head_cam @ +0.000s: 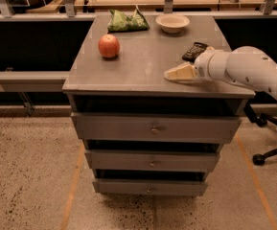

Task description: Move rxbar chocolate near apple

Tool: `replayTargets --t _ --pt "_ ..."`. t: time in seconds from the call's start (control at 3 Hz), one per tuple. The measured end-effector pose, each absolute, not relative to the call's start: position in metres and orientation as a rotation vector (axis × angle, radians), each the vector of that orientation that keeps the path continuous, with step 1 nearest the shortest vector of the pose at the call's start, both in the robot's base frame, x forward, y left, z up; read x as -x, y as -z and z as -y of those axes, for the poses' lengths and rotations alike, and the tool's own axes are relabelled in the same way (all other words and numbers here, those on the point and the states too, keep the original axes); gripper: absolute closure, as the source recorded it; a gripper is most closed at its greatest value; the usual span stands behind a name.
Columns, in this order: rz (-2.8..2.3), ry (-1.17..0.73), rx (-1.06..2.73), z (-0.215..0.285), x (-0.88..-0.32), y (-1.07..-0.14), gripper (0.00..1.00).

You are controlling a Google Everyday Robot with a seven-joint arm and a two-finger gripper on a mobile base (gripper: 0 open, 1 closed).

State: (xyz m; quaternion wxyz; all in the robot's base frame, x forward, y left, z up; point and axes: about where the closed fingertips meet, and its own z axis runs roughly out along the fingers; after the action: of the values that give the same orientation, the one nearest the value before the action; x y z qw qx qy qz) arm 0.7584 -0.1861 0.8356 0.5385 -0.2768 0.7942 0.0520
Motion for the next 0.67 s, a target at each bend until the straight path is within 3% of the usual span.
replayTargets --t 0.67 --pt "-1.889 -0.124 0.658 0.1861 -0.7584 -0.8373 0.0"
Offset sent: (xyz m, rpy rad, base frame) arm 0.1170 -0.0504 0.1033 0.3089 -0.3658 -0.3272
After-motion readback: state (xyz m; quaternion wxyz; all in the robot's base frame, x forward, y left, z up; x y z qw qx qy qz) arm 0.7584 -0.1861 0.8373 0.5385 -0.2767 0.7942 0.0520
